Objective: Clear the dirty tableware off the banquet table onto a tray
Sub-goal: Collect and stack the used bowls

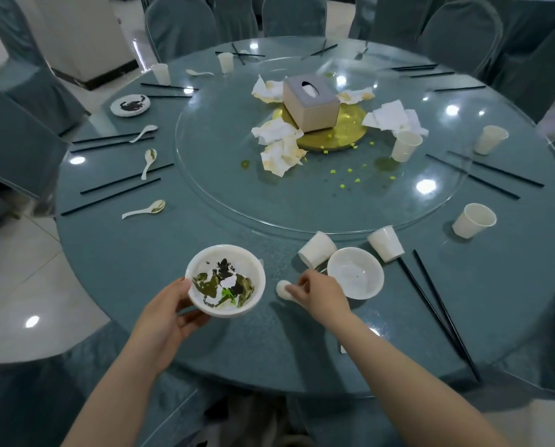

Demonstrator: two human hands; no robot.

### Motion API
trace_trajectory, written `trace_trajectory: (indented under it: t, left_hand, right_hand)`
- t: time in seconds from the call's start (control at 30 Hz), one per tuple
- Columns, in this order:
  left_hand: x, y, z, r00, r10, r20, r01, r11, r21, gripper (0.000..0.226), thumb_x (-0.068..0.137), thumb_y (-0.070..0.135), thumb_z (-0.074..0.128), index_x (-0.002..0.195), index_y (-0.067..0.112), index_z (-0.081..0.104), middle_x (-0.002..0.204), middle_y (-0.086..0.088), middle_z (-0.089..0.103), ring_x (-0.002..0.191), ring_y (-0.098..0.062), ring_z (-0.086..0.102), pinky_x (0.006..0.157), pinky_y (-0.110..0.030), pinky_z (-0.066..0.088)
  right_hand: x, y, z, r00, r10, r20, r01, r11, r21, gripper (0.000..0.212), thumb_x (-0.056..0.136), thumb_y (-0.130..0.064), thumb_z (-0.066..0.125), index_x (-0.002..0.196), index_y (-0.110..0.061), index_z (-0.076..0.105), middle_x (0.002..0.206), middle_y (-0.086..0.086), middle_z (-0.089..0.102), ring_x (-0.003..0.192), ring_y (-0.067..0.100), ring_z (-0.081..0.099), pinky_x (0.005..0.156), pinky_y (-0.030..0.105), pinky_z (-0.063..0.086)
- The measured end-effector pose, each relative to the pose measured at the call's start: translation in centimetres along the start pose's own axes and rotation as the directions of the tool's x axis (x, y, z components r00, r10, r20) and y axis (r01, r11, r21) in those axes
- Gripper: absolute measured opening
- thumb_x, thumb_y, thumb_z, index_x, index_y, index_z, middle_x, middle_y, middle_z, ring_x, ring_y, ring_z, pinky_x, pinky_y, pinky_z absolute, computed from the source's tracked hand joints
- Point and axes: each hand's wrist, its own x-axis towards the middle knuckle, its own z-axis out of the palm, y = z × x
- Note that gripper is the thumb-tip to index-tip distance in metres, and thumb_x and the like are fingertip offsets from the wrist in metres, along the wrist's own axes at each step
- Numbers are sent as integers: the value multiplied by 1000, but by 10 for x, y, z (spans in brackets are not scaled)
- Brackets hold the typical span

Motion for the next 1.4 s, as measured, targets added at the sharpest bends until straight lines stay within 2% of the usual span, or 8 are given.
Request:
trace_trajectory:
  t: [0.17,0.3,0.4,0.53,0.67,0.87,1.07,1.4]
  left_hand:
    - [1,-4,-8,1000,-19,-14,19,1000,-21,21,97,24,47,99,14,65,95,-12,68,81,-22,65,68,-34,51]
    - [-1,-10,-14,999,-32,1,32,999,-11,20,96,24,47,101,14,65,96,-12,67,83,-23,65,68,-35,52]
    - [-5,-12,-17,999,-36,13,36,999,-7,20,96,23,48,99,14,65,91,-11,69,80,-21,67,65,-33,54]
    - [-9,-7,-23,997,-1,79,2,1000,-12,19,96,16,47,97,14,66,80,-4,74,68,-14,71,56,-27,57]
    - [-12,-2,-29,995,20,95,-18,1000,-21,18,96,14,47,102,14,64,82,-3,75,69,-13,71,57,-26,57]
    - [-17,4,-33,993,35,116,-31,999,-37,28,95,14,53,122,12,56,109,-14,68,89,-22,67,67,-31,59]
    - [-25,14,-34,984,70,164,-64,997,-37,27,92,20,56,118,17,60,97,-6,69,74,-17,67,64,-27,55]
    - [-39,31,-65,959,153,240,-124,983,-133,24,92,19,55,113,16,65,90,-3,70,71,-15,69,68,-30,59]
  right_hand:
    - [-16,27,-2,966,258,15,-241,879,412,45,92,-46,54,74,-7,69,59,1,69,49,12,57,57,32,50]
    - [-28,45,-2,793,457,404,-516,151,843,49,97,-47,47,94,-1,65,67,8,67,36,6,40,30,15,24]
    - [-23,46,-7,758,486,436,-459,-79,885,42,100,-41,42,91,-6,63,62,3,65,33,3,39,27,13,17]
    - [-24,36,-17,761,524,382,-418,-54,907,30,101,-25,38,78,-11,52,53,-1,55,34,4,35,31,14,11]
    - [-37,14,-25,828,505,245,-393,210,895,25,95,-20,44,76,-9,56,59,1,51,42,9,34,34,15,16]
    - [-70,-61,-24,967,182,176,-245,493,835,25,90,-23,50,66,-14,51,45,-2,45,37,11,34,35,15,21]
    - [-90,-113,-20,981,-48,188,-103,694,712,31,89,-23,49,59,-17,46,46,-1,45,38,13,38,41,19,24]
    - [-107,-153,-7,997,-6,74,-55,610,790,19,87,-15,58,106,-20,55,77,5,65,57,13,64,51,26,51]
